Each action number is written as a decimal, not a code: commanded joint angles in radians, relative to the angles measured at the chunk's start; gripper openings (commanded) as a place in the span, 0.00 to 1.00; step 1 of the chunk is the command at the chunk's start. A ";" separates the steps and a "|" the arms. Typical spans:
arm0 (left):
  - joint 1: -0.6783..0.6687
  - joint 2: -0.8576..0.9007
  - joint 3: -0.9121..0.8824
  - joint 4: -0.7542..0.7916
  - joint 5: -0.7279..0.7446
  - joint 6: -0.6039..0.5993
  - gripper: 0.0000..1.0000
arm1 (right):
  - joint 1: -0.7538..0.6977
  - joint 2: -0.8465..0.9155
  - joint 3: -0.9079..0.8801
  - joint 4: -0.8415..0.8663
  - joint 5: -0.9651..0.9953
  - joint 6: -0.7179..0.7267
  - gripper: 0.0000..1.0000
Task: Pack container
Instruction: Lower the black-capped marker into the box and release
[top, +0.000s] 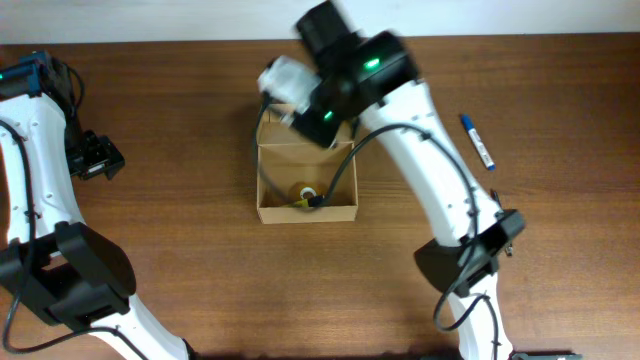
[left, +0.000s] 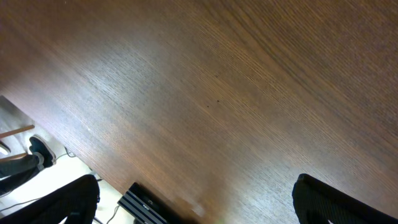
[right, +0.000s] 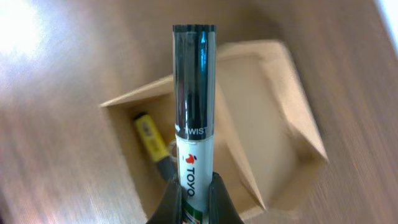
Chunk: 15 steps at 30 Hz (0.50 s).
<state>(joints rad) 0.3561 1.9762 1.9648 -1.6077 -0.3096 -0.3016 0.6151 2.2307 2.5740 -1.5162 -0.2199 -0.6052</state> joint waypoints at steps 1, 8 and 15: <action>0.006 0.008 -0.002 0.000 0.004 0.011 1.00 | 0.026 0.050 -0.058 -0.007 -0.005 -0.212 0.04; 0.006 0.008 -0.002 0.000 0.004 0.011 1.00 | 0.002 0.068 -0.275 0.061 -0.005 -0.312 0.04; 0.006 0.008 -0.002 0.000 0.004 0.011 1.00 | -0.010 0.068 -0.542 0.219 -0.005 -0.311 0.04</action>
<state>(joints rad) 0.3561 1.9762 1.9648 -1.6077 -0.3092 -0.3016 0.6067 2.2902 2.1254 -1.3380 -0.2192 -0.8936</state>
